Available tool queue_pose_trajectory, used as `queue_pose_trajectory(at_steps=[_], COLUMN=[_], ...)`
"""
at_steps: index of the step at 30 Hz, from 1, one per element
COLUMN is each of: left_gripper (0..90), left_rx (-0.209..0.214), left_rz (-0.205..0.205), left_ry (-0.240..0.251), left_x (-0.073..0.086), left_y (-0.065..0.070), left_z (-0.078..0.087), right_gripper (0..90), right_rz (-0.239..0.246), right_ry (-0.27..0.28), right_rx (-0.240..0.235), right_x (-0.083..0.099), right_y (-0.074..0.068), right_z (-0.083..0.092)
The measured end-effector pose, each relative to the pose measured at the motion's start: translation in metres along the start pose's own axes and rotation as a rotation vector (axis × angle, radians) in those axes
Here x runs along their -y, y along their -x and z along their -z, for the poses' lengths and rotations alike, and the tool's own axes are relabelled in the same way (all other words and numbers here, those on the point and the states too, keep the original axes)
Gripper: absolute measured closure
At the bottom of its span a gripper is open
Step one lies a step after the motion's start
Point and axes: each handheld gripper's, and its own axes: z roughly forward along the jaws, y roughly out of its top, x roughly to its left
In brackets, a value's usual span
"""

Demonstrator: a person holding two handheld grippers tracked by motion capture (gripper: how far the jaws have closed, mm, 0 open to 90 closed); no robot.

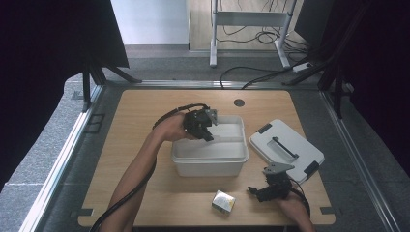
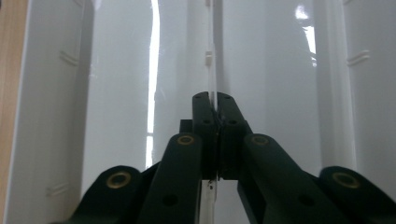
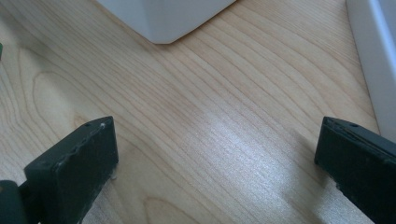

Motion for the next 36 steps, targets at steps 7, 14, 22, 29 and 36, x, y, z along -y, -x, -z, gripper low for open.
queue_pose_trajectory(at_steps=[7,14,22,29,36], left_gripper=[89.0,89.0,88.9,88.9,88.8], left_rx=[0.006,-0.006,-0.034,-0.055,-0.110], left_rz=[-0.027,-0.028,-0.001,0.071,0.139], left_ry=[0.008,0.018,0.067,0.101,0.087], left_x=[0.000,-0.003,-0.008,0.001,0.020], left_y=[-0.003,-0.001,0.002,0.002,0.000], left_z=[0.002,0.013,0.036,0.049,0.060], right_gripper=[0.0,0.0,0.0,0.0,0.0], right_rz=[0.000,0.003,0.003,0.005,0.001], right_ry=[0.000,0.001,0.002,0.001,-0.001], right_rx=[0.000,0.001,0.002,0.003,0.001], right_x=[0.000,0.000,0.000,0.000,0.000], right_y=[0.000,0.000,0.000,0.000,0.000], right_z=[0.000,0.000,0.000,0.000,0.000])
